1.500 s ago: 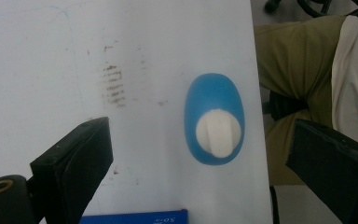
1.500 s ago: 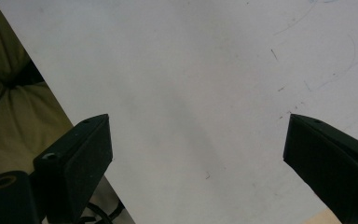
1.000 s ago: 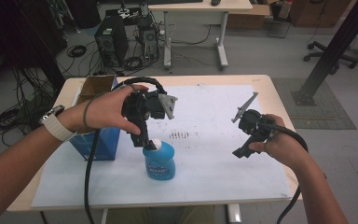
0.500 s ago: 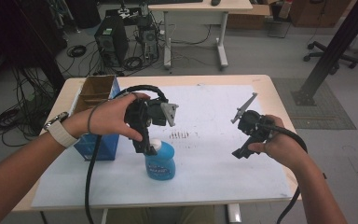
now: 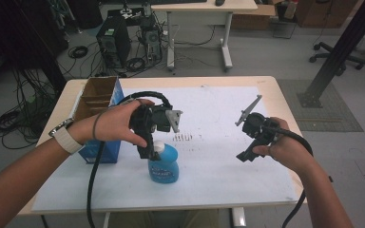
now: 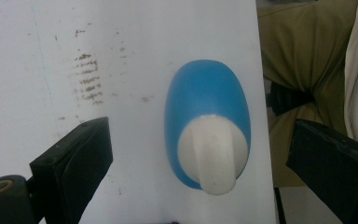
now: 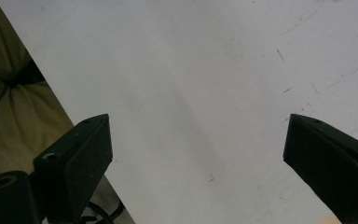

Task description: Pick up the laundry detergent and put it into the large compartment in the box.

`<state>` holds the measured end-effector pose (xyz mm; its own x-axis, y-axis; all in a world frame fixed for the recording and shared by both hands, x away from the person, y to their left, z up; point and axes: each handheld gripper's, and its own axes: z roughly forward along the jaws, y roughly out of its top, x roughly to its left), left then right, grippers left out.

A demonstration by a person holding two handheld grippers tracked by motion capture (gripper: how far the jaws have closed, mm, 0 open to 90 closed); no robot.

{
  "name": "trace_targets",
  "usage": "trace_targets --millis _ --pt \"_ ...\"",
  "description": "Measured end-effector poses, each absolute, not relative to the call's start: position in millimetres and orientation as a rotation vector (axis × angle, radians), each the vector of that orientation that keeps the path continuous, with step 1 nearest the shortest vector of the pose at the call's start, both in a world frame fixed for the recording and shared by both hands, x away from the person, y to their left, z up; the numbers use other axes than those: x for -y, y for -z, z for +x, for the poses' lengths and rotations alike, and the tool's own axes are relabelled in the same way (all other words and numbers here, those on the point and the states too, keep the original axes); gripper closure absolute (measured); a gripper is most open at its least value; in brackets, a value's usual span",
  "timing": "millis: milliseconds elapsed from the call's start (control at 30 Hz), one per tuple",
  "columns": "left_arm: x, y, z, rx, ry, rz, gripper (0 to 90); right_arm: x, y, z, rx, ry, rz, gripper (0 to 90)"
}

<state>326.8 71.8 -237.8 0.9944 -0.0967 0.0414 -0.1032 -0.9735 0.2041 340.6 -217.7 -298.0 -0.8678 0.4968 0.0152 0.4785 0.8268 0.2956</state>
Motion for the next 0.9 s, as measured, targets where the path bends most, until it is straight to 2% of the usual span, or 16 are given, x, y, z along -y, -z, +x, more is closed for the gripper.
trace_targets --millis 900 --pt "-66.0 264.6 328.2 0.147 -0.037 2.966 7.2 217.3 300.5 340.1 -2.948 -0.452 0.789 8.1"
